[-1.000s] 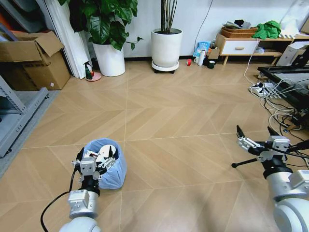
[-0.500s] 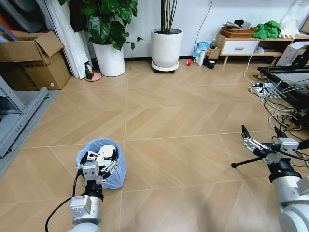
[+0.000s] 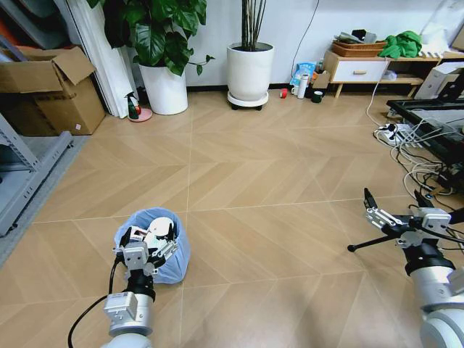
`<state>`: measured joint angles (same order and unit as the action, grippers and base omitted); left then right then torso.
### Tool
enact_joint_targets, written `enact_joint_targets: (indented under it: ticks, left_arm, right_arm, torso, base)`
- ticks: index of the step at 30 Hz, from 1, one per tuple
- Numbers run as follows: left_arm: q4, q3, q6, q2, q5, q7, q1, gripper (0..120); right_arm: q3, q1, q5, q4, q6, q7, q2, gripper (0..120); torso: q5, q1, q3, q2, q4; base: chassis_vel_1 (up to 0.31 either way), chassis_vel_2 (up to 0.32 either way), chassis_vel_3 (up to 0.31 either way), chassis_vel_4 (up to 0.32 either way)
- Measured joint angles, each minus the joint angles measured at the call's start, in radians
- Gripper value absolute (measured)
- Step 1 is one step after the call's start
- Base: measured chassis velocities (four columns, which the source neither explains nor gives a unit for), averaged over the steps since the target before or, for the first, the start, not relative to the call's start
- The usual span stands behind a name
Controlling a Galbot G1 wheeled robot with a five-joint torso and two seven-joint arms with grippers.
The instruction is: Pick up the trash bin and place the garbage on the floor into it.
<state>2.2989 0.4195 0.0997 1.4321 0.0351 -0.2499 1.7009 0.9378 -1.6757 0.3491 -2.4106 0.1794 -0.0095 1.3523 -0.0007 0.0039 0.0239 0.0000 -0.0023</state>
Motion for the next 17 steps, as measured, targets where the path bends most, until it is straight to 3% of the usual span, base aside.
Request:
enact_joint_targets:
  ticks: [17]
  left_arm:
    - [0.0, 0.0, 0.001, -0.001, 0.0, -0.001, -0.001, 100]
  right_arm:
    - [-0.001, 0.0, 0.0, 0.001, 0.001, 0.001, -0.001, 100]
  torso:
    - [0.0, 0.0, 0.0, 0.0, 0.0]
  base:
    - [0.0, 0.0, 0.0, 0.0]
